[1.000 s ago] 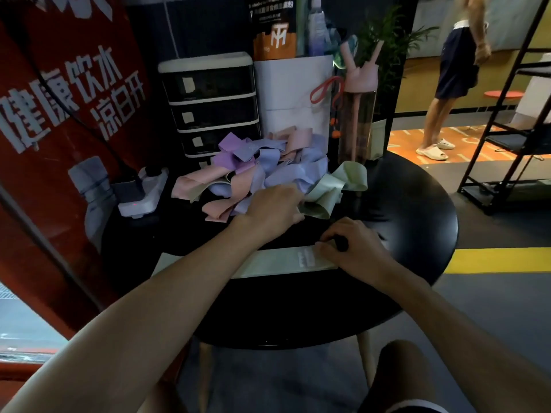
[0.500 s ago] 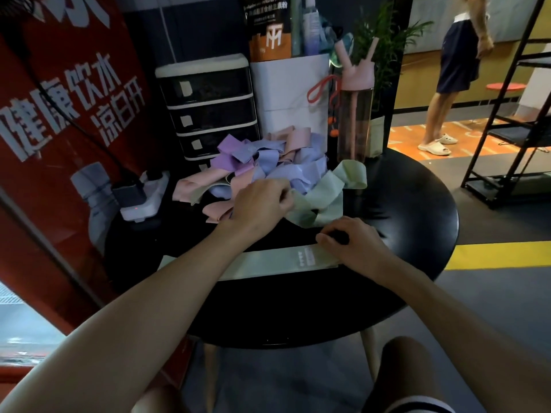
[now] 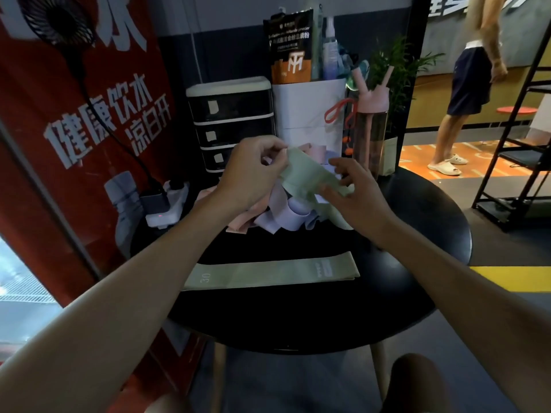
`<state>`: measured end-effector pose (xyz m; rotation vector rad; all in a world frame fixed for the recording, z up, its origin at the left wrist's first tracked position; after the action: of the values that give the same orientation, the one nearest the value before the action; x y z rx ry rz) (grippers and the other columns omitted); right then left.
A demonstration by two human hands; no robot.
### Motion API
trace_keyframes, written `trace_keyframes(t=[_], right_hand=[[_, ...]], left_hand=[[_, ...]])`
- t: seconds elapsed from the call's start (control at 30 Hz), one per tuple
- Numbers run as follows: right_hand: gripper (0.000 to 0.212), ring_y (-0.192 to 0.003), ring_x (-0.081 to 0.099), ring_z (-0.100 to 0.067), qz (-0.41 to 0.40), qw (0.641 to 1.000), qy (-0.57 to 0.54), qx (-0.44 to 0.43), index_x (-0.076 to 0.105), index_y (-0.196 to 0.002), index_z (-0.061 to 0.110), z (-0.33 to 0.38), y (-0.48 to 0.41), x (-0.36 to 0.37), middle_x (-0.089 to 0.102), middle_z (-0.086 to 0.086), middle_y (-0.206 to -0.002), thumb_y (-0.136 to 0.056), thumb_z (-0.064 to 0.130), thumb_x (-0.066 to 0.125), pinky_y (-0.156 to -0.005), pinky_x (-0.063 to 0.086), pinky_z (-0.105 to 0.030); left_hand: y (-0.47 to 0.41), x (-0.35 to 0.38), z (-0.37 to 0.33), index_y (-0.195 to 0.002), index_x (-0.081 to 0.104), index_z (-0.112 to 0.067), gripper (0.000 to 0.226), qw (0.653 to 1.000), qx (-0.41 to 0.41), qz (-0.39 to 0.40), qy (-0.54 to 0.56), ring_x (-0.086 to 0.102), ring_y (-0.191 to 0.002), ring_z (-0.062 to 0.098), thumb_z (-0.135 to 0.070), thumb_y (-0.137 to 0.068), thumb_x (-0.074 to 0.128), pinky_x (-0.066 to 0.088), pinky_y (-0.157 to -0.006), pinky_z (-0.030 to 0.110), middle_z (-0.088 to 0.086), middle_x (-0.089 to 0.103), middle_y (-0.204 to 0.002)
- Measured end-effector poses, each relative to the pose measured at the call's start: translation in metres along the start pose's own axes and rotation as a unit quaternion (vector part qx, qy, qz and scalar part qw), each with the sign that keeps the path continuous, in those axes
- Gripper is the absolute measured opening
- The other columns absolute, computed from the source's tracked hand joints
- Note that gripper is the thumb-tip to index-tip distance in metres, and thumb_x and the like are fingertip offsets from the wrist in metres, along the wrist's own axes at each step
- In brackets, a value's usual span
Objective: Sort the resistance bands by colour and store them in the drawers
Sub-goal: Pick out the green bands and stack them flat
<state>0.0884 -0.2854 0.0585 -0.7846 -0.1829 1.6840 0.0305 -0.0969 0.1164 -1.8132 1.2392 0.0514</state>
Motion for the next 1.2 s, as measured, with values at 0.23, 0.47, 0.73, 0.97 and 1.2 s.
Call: trace_keyframes(t=[0.23,0.47,0.73,0.97,1.2], right_hand=[[0.014,-0.088,0.059,0.005,0.055,0.997,-0.038,-0.03,0.066,-0.107,0.014,0.039,-0.016,0.009,0.066,0.004,-0.103,-0.093,0.014,0.064,-0.079,0.047,-0.012],[0.03,-0.108,0.066,-0.015,0.14,0.983,-0.116,0.001,0.062,-0.122,0.004,0.058,-0.018,0.026,0.07,-0.009,-0.114,-0.094,0.011,0.063,-0.097,0.051,-0.03],[0.016,-0.078,0.059,-0.022,0.05,0.99,-0.135,-0.009,0.065,-0.08,0.018,0.077,-0.02,0.035,0.069,-0.021,-0.089,-0.094,0.011,0.061,-0.078,0.054,-0.048],[0.024,-0.066,0.056,0.004,0.19,0.977,-0.092,0.018,0.06,-0.082,0.025,0.047,-0.006,0.052,0.061,0.015,-0.074,-0.089,0.003,0.065,-0.064,0.046,-0.014],[0.013,-0.072,0.054,-0.012,0.213,0.975,0.002,0.066,0.061,-0.083,0.013,0.029,0.014,0.068,0.061,-0.002,-0.079,-0.095,0.01,0.056,-0.066,0.041,-0.025]], left_hand=[[-0.003,-0.03,-0.012,-0.095,0.073,-0.014,0.014,1.0,0.02,-0.023,0.006,0.059,-0.07,0.005,-0.009,-0.096,0.06,0.049,-0.066,0.026,0.001,0.071,-0.082],[0.0,-0.049,-0.017,-0.102,0.069,-0.008,0.011,0.998,0.013,-0.035,0.05,0.061,-0.067,-0.003,-0.004,-0.096,0.061,0.051,-0.067,0.017,-0.004,0.067,-0.08],[0.002,-0.064,-0.018,-0.112,0.069,-0.008,0.024,0.997,-0.005,-0.01,0.073,0.064,-0.08,0.006,-0.006,-0.089,0.073,0.055,-0.076,0.021,-0.002,0.069,-0.091],[0.007,-0.076,-0.01,-0.095,0.07,-0.003,0.005,0.99,-0.037,-0.111,0.079,0.053,-0.046,0.004,-0.005,-0.091,0.069,0.045,-0.048,0.018,0.007,0.067,-0.074],[0.013,-0.088,0.009,-0.095,0.065,-0.001,0.007,0.979,-0.073,-0.165,0.098,0.055,-0.045,0.008,-0.004,-0.09,0.07,0.046,-0.045,0.021,0.006,0.066,-0.07]])
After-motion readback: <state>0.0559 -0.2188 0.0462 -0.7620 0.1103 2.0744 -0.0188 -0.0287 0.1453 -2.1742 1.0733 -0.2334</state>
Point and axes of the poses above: each hand's wrist, its own y-axis away from the middle knuckle, its own x-axis out of the palm, z = x × y, the point moved 1 cm from there along -y, towards the middle knuckle
